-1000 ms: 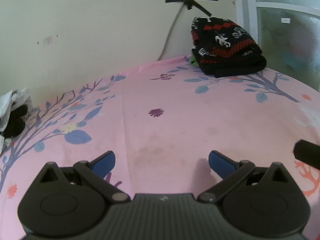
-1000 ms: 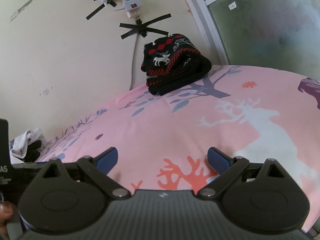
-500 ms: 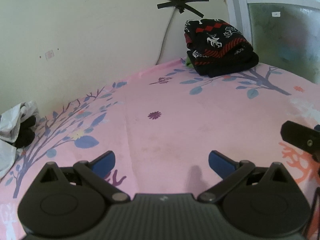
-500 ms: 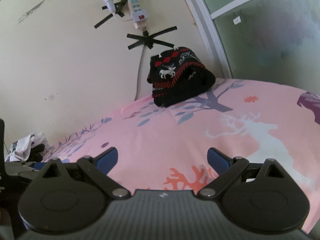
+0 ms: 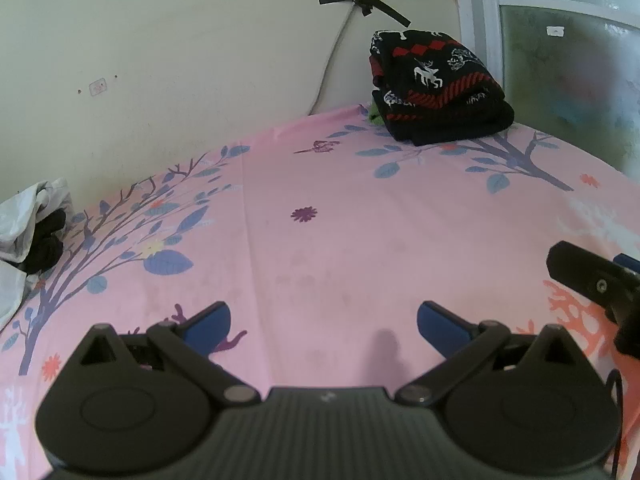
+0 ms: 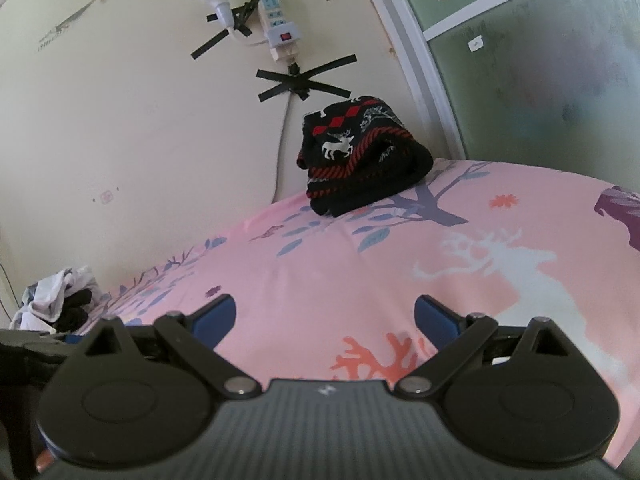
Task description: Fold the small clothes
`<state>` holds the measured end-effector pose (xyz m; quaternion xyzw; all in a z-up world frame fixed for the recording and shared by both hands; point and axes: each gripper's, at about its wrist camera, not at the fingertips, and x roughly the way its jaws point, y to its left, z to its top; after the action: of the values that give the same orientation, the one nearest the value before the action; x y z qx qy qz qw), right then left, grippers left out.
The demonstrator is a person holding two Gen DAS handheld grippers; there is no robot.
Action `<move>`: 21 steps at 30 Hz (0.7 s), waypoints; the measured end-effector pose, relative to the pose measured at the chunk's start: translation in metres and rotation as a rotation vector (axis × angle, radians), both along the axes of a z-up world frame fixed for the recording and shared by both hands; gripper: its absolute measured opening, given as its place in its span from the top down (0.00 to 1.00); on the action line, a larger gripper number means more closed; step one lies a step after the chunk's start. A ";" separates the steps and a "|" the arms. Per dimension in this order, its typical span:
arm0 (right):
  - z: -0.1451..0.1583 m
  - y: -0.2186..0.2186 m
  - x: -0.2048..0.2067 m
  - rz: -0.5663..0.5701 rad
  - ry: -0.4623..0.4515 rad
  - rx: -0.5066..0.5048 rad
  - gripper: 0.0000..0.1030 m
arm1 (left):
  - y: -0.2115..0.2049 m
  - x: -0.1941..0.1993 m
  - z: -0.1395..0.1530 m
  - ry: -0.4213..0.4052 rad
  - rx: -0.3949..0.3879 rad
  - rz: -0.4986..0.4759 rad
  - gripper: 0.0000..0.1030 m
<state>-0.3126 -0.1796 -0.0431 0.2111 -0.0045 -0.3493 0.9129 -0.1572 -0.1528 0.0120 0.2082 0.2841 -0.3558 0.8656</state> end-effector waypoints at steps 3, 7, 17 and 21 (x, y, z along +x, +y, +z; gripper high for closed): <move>-0.001 -0.001 0.001 0.002 0.003 0.014 0.13 | -0.001 0.000 -0.002 0.007 0.013 -0.010 0.00; -0.002 -0.002 0.002 0.001 0.004 0.025 0.13 | -0.003 0.000 -0.005 0.027 0.032 -0.025 0.00; -0.001 -0.002 0.003 0.007 0.008 0.028 0.13 | -0.004 0.000 -0.008 0.034 0.045 -0.033 0.00; -0.001 -0.001 0.004 0.006 0.009 0.028 0.13 | -0.004 0.001 -0.008 0.035 0.048 -0.035 0.00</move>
<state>-0.3089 -0.1810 -0.0444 0.2224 0.0052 -0.3477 0.9108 -0.1565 -0.1567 0.0039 0.2276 0.3040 -0.3674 0.8490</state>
